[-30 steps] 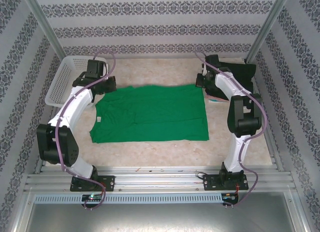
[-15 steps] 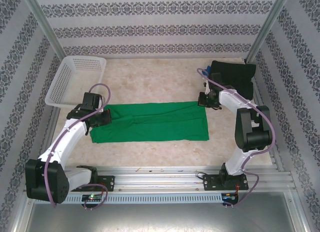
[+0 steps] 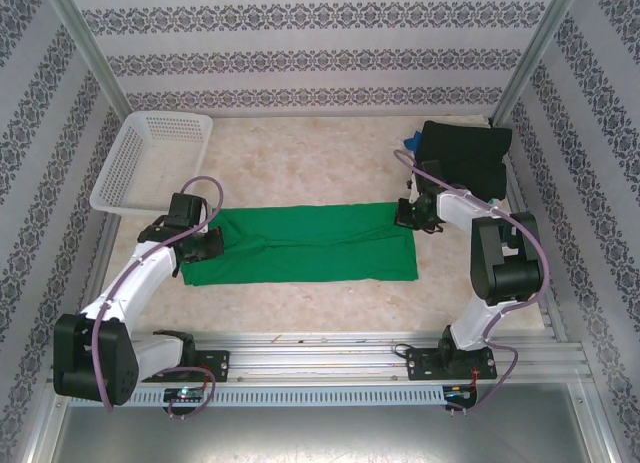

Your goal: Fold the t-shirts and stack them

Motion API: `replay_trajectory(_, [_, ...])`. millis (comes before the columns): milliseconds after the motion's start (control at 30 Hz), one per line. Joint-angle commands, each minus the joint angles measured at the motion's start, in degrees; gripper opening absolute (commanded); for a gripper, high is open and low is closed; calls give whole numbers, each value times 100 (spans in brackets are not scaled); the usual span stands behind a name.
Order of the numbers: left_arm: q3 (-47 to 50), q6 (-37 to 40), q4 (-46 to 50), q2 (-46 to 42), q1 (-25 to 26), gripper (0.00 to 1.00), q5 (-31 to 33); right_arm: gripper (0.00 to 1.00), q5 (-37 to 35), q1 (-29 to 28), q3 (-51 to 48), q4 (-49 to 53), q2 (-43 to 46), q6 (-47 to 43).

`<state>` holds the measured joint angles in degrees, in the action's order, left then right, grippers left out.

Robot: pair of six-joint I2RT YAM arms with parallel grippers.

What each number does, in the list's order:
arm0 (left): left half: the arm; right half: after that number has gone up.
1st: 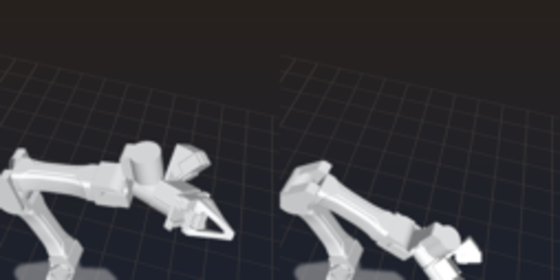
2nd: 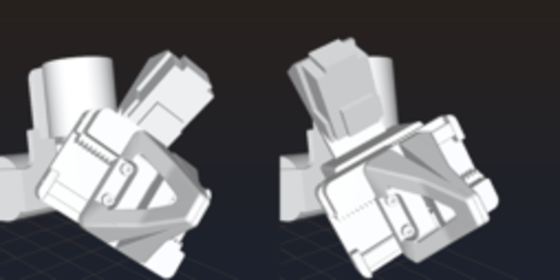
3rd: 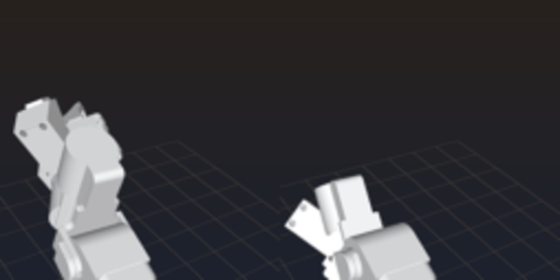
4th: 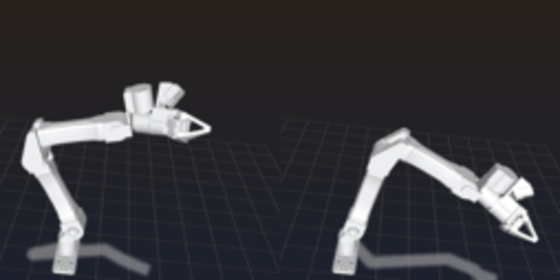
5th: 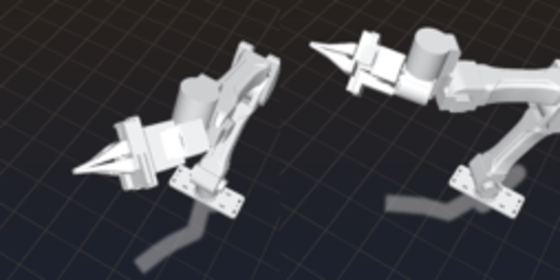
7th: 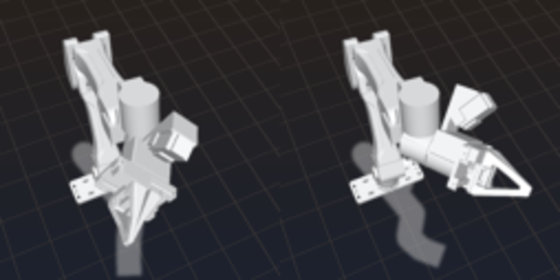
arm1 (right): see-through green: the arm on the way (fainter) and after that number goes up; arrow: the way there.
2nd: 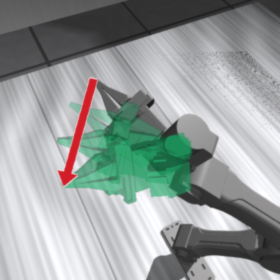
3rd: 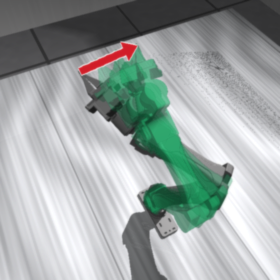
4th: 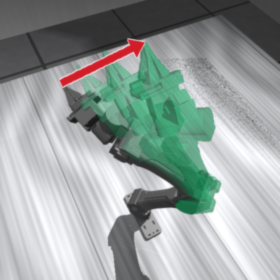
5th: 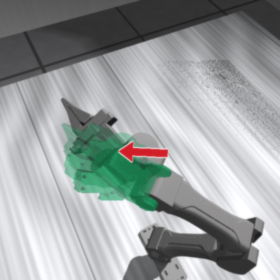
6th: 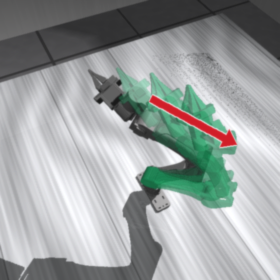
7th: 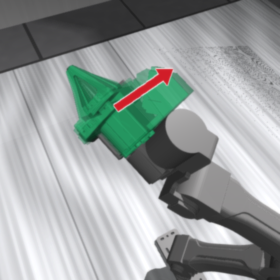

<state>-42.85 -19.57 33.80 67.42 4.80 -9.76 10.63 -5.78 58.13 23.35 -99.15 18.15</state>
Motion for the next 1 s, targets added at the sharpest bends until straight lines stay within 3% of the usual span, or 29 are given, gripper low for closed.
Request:
replay_trajectory(0, [65, -96, -169, 137, -40, 0, 215, 7, -28, -26, -149, 46, 129, 97])
replay_trajectory(167, [6, -96, -373, 597, -40, 0, 376, 7, -112, -28, -209, 53, 203, 83])
replay_trajectory(333, [-755, 48, -207, 1211, -52, 0, 461, 7, -73, -26, -123, 46, 239, 140])
replay_trajectory(767, [-4972, 978, 457, 3285, -67, 0, 559, 7, -103, 24, 2498, 705, -655, -49])
replay_trajectory(833, [-5065, 1019, 566, 3330, -67, 0, 488, 7, -28, 16, 2354, 635, -571, -38])
replay_trajectory(967, [-4111, 789, 332, 2801, -112, 0, 427, 7, 44, 24, 1560, 335, -254, -9])
